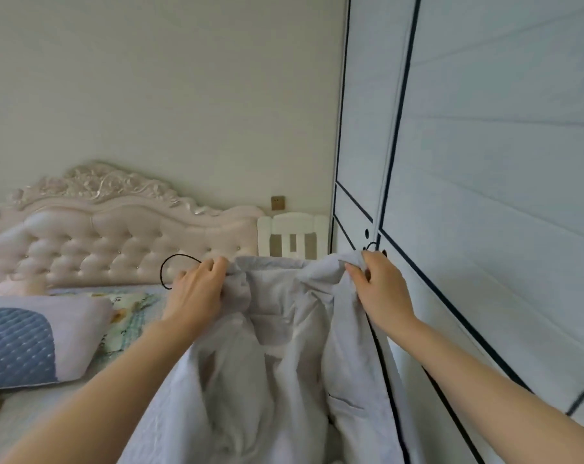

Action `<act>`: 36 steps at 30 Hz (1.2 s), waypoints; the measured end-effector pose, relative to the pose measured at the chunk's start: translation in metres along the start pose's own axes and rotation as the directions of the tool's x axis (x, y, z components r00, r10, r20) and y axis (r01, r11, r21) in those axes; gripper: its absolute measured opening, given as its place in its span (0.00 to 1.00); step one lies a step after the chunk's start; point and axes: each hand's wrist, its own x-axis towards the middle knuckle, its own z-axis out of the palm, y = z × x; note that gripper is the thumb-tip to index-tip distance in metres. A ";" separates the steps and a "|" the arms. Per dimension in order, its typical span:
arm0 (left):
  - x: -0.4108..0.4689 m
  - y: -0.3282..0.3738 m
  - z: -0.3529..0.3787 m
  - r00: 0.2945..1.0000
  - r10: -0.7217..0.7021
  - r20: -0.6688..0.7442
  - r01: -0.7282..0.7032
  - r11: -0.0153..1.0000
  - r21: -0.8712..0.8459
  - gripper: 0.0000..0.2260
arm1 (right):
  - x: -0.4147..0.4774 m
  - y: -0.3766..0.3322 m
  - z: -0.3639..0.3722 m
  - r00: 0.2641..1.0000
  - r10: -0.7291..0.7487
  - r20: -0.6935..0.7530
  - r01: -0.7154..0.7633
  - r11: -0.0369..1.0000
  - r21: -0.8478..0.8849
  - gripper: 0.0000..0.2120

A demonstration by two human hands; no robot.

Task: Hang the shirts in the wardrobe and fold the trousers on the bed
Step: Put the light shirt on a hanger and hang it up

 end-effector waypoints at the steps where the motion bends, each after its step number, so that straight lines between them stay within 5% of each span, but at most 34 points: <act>1: -0.002 0.012 -0.007 0.998 0.031 -0.056 -0.034 0.998 -0.057 0.10 | -0.011 0.004 -0.009 1.000 -0.002 0.011 0.002 1.000 -0.023 0.16; 4: -0.009 0.049 -0.036 0.980 0.075 -0.185 -0.111 0.975 -0.192 0.04 | -0.041 0.017 -0.035 0.999 0.030 0.044 -0.025 0.993 -0.111 0.11; 11: -0.006 0.110 -0.116 0.929 -0.016 -0.369 -0.097 0.953 -0.287 0.06 | -0.096 0.022 -0.069 0.984 0.070 0.164 -0.022 0.960 -0.279 0.05; 16: -0.001 0.134 -0.143 0.916 -0.137 -0.377 -0.027 0.917 -0.398 0.07 | -0.110 0.017 -0.088 0.943 0.208 0.261 -0.085 0.906 -0.414 0.07; 20: 0.001 0.144 -0.155 0.900 -0.188 -0.394 -0.061 0.840 -0.540 0.07 | -0.113 0.004 -0.099 0.840 0.452 0.300 -0.116 0.690 -0.715 0.26; 22: 0.000 0.150 -0.162 0.892 -0.187 -0.412 -0.104 0.802 -0.588 0.06 | -0.117 -0.002 -0.092 0.922 0.245 0.300 -0.013 0.794 -0.608 0.30; 24: -0.003 0.160 -0.167 0.896 -0.163 -0.414 -0.163 0.745 -0.647 0.06 | -0.118 -0.013 -0.084 0.926 0.005 0.377 0.132 0.932 -0.337 0.32; 27: -0.009 0.171 -0.175 0.902 -0.143 -0.407 -0.236 0.627 -0.743 0.04 | -0.111 -0.018 -0.070 0.891 0.109 0.441 -0.051 0.989 -0.142 0.33; 30: -0.011 0.167 -0.180 0.922 -0.127 -0.367 -0.272 0.463 -0.844 0.05 | -0.118 -0.019 -0.061 0.918 0.162 0.361 -0.166 0.986 -0.021 0.10; 31: -0.012 0.164 -0.181 0.928 -0.105 -0.357 -0.280 0.434 -0.856 0.05 | -0.122 -0.021 -0.060 0.927 0.184 0.328 -0.201 0.979 0.021 0.10; 36: -0.005 0.136 -0.162 0.918 -0.112 -0.381 -0.301 0.432 -0.850 0.04 | -0.147 -0.024 -0.062 0.952 0.291 0.091 -0.302 0.941 0.150 0.14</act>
